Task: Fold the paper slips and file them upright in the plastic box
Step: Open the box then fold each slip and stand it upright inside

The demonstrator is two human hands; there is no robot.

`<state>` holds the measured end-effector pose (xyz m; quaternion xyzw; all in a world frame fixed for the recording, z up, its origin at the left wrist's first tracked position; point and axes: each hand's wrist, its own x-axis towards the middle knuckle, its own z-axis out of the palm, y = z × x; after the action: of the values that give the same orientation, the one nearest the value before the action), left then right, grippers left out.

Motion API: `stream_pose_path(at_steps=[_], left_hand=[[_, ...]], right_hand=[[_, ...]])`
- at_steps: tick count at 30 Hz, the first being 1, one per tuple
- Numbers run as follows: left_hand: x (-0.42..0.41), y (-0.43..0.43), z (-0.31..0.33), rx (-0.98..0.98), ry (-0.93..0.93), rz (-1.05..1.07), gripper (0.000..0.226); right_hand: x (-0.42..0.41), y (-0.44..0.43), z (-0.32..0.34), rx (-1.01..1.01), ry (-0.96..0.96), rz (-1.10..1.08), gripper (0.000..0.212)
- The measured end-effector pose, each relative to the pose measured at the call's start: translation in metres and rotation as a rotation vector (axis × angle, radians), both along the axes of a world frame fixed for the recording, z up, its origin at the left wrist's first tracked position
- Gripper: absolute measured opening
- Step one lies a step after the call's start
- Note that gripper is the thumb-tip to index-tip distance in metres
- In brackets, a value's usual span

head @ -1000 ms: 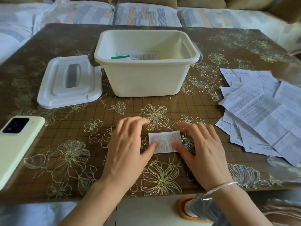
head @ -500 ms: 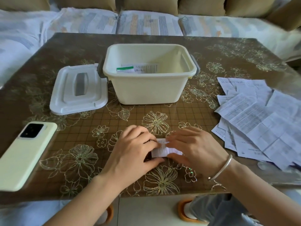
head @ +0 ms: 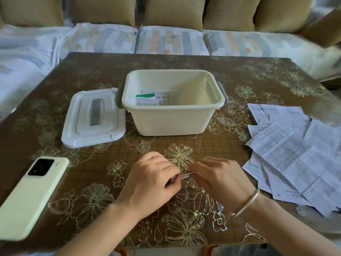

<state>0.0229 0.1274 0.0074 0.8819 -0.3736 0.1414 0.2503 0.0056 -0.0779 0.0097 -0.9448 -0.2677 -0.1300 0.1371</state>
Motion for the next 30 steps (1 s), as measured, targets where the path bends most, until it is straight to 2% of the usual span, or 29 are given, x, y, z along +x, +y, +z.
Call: stream_pose_path(at_steps=[3, 5, 9, 12, 18, 22, 25, 30], left_hand=[[0.029, 0.014, 0.037, -0.187, -0.001, 0.083, 0.021], [0.054, 0.029, 0.065, -0.301, -0.057, 0.192, 0.023], [0.112, 0.054, 0.097, -0.324, -0.098, 0.412, 0.019], [0.152, 0.058, 0.092, -0.343, -0.003, 0.460, 0.022], [0.179, 0.047, 0.058, -0.323, 0.180, 0.459, 0.031], [0.174, 0.045, 0.054, -0.342, 0.240, 0.460, 0.040], [0.176, 0.047, 0.050, -0.386, 0.275, 0.453, 0.045], [0.175, 0.050, 0.050, -0.369, 0.264, 0.431, 0.041]], right_hand=[[0.026, 0.006, 0.028, 0.127, 0.028, -0.024, 0.021], [0.044, 0.010, 0.053, 0.262, 0.064, -0.041, 0.014], [0.090, 0.016, 0.103, 0.473, 0.153, -0.083, 0.007], [0.134, 0.022, 0.121, 0.421, 0.159, -0.091, 0.011], [0.189, 0.039, 0.106, 0.166, 0.351, -0.091, 0.010], [0.203, 0.040, 0.098, 0.167, 0.450, -0.059, 0.012], [0.214, 0.041, 0.088, 0.286, 0.504, -0.094, 0.013], [0.214, 0.051, 0.085, 0.644, 0.706, -0.123, 0.010]])
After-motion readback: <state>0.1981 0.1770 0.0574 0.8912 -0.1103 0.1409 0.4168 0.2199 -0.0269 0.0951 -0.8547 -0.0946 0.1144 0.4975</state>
